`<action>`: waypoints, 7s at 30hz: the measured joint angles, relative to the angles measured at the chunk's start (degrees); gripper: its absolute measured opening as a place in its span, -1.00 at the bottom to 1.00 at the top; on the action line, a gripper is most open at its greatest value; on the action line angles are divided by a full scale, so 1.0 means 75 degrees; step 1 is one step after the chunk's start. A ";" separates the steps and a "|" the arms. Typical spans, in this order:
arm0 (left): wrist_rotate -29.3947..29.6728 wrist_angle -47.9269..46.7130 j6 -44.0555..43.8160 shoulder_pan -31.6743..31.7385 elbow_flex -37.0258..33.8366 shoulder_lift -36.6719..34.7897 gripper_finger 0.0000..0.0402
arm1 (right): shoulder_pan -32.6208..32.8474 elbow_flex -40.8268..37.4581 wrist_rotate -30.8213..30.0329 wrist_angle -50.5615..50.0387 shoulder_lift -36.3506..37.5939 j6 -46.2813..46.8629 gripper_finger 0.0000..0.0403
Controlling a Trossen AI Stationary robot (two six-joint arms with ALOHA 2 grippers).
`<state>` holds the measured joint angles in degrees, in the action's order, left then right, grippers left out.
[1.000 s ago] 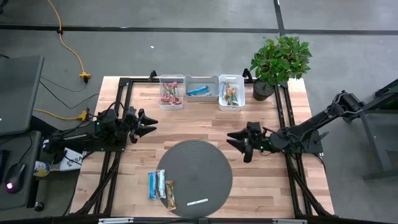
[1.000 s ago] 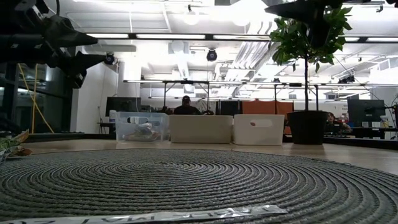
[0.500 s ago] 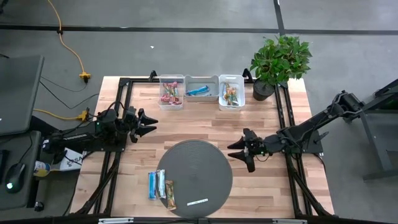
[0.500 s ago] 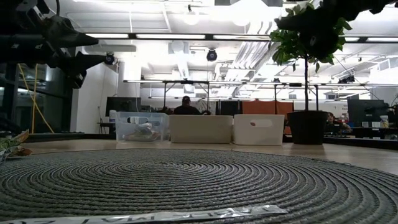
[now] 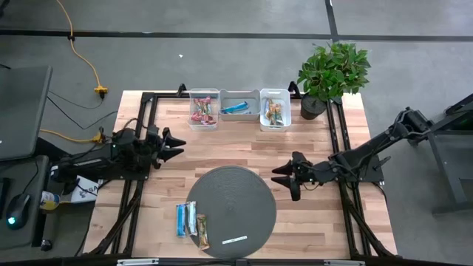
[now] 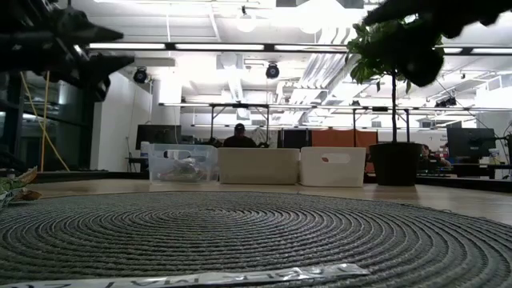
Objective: Pick and place Granola Bars by type
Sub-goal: Put the blue granola bar into the gray bin
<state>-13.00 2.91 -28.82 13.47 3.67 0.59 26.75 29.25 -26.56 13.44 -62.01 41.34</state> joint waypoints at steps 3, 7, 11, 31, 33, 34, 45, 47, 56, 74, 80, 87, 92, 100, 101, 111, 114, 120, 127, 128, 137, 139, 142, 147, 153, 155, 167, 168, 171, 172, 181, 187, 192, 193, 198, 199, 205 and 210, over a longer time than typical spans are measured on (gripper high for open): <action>-0.0012 0.0017 0.0042 0.0000 0.0110 0.0000 -0.04 | 0.0205 -0.0529 -0.0532 0.0516 0.0146 0.0205 -0.18; -0.0220 -0.0003 -0.0037 0.0003 0.0125 0.0004 -0.04 | 0.0375 -0.1505 -0.1117 0.2068 0.0552 0.0280 -0.18; -0.1044 0.0078 -0.0653 0.0002 0.0127 0.0004 -0.04 | 0.0441 -0.2505 -0.1338 0.3317 0.1025 0.0235 -0.18; -0.0128 -0.4362 -0.0207 0.0000 0.4404 0.0004 -0.04 | 0.0440 -0.3828 -0.2875 0.4033 0.2139 -0.0697 -0.18; 0.0241 -0.5219 -0.0318 0.0000 0.4992 0.0002 -0.04 | 0.0441 -0.3828 -0.3123 0.3990 0.2141 -0.0775 -0.18; 0.0387 -0.5537 -0.0439 0.0000 0.5238 0.0002 -0.04 | 0.0441 -0.3828 -0.3269 0.3928 0.2141 -0.0789 -0.18; 0.1052 -0.7038 -0.1809 0.0006 0.6060 0.0348 -0.04 | 0.0438 -0.3831 -0.3789 0.3685 0.2130 -0.2242 -0.18; 0.0867 -0.7041 -0.1824 0.0006 0.6060 0.0805 -0.04 | 0.0438 -0.3831 -0.3797 0.3691 0.2130 -0.2556 -0.18; -0.0831 -0.6287 -0.2443 -0.0003 0.6052 0.3317 -0.04 | 0.0438 -0.3831 -0.4031 0.3700 0.2130 -0.2553 -0.18; 0.4131 -0.4697 -0.5615 -0.5041 0.6052 0.5550 -0.04 | 0.0438 -0.3834 -0.3897 0.3656 0.2128 -0.2573 -0.18; 0.6254 -0.4707 -0.8083 -0.7138 0.6052 0.6869 -0.04 | 0.0439 -0.3834 -0.3658 0.3656 0.2127 -0.2576 -0.18; 0.6354 -0.4891 -1.0897 -0.8313 0.6232 0.8476 -0.04 | 0.0438 -0.3834 -0.3602 0.3653 0.2128 -0.2576 -0.18; 0.4987 -0.5970 -1.2324 -0.8510 0.7004 0.9492 -0.04 | 0.0438 -0.3837 -0.3602 0.3604 0.2130 -0.2576 -0.18; 0.3308 -0.7356 -1.3669 -0.8498 0.8383 1.0789 -0.04 | 0.0438 -0.3837 -0.3602 0.3557 0.2127 -0.2576 -0.18; 0.3164 -0.7383 -1.3796 -0.8460 0.8472 1.0906 -0.04 | 0.0438 -0.3837 -0.3602 0.3554 0.2127 -0.2576 -0.18; 0.2115 -0.7424 -1.4344 -0.8097 0.8622 1.1920 -0.04 | 0.0438 -0.3837 -0.3514 0.3551 0.2127 -0.2572 -0.18; 0.2068 -0.7509 -1.4341 -0.8020 0.8622 1.2181 -0.04 | 0.0438 -0.3837 -0.3389 0.3551 0.2129 -0.2553 -0.18; 0.1731 -0.7750 -1.4236 -0.7883 0.8619 1.2663 -0.04 | 0.0438 -0.3837 -0.3381 0.3554 0.2130 -0.2440 -0.18; 0.1604 -0.7727 -1.4219 -0.7892 0.8619 1.3095 -0.04 | 0.0439 -0.3837 -0.3378 0.3496 0.2130 -0.2048 -0.18; 0.1604 -0.7730 -1.4219 -0.7892 0.8619 1.3161 -0.04 | 0.0438 -0.3837 -0.3378 0.3495 0.2130 -0.2035 -0.18; 0.1639 -0.7673 -1.4224 -0.7867 0.8619 1.3542 -0.04 | 0.0438 -0.3837 -0.3378 0.3500 0.2130 -0.2031 -0.18; 0.1637 -0.7650 -1.4222 -0.7833 0.8607 1.3617 -0.04 | 0.0438 -0.3837 -0.3377 0.3499 0.2129 -0.2031 -0.18; 0.1671 -0.7339 -1.4219 -0.7737 0.8486 1.3680 -0.04 | 0.0438 -0.3837 -0.3378 0.3498 0.2130 -0.2030 -0.18; 0.1630 -0.6733 -1.4192 -0.7684 0.8114 1.3681 -0.04 | 0.0440 -0.3837 -0.3375 0.3496 0.2130 -0.2031 -0.18; 0.1542 -0.6543 -1.4192 -0.7691 0.7940 1.3677 -0.06 | 0.0439 -0.3837 -0.3375 0.3496 0.2130 -0.2065 -0.18; 0.1528 -0.6552 -1.4192 -0.7691 0.7937 1.3677 -0.11 | 0.0438 -0.3837 -0.3375 0.3496 0.2130 -0.2098 -0.18; 0.1463 -0.6557 -1.4183 -0.7694 0.7931 1.3646 -0.63 | 0.0438 -0.3837 -0.3375 0.3478 0.2130 -0.2112 -0.18; 0.1446 -0.6574 -1.4180 -0.7694 0.7925 1.3626 -0.66 | 0.0441 -0.3837 -0.3378 0.3465 0.2130 -0.2115 -0.18; 0.1440 -0.6650 -1.4153 -0.7697 0.7969 1.3521 -0.70 | 0.0438 -0.3837 -0.3377 0.3427 0.2130 -0.2115 -0.18; 0.1443 -0.6664 -1.4105 -0.7697 0.7987 1.3460 -0.71 | 0.0438 -0.3837 -0.3378 0.3406 0.2130 -0.2112 -0.18; 0.2756 -0.6989 -1.3848 -0.7697 0.8019 1.2604 -0.72 | 0.0438 -0.3837 -0.3378 0.3324 0.2128 -0.2114 -0.18; 0.5790 -0.7210 -1.2622 -0.7694 0.8022 1.1668 -0.72 | 0.0440 -0.3837 -0.3377 0.3321 0.2130 -0.2103 -0.18; 0.8068 -0.7221 -1.1365 -0.7693 0.8022 1.0947 -0.72 | 0.0441 -0.3837 -0.3378 0.3321 0.2127 -0.2097 -0.18; 0.8432 -0.7216 -1.1127 -0.7690 0.8025 1.0813 -0.72 | 0.0438 -0.3837 -0.3378 0.3321 0.2130 -0.2104 -0.18; 0.9184 -0.7439 -0.9965 -0.7277 0.8025 1.0149 -0.72 | 0.0438 -0.3837 -0.3399 0.3318 0.2130 -0.2110 -0.18; 0.9188 -0.7460 -0.9639 -0.7119 0.8025 1.0008 -0.72 | 0.0438 -0.3837 -0.3400 0.3317 0.2130 -0.2110 -0.18; 0.8794 -0.6849 -0.6779 -0.5466 0.8025 0.9193 -0.72 | 0.0438 -0.3837 -0.3416 0.3315 0.2128 -0.2110 -0.18; 0.6836 -0.5013 -0.3089 -0.3424 0.8025 0.8800 -0.72 | 0.0439 -0.3837 -0.3410 0.3315 0.2130 -0.2028 -0.18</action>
<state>38.27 -34.69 -51.98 -12.21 63.86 66.60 30.05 0.47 -52.14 38.30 -46.04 26.13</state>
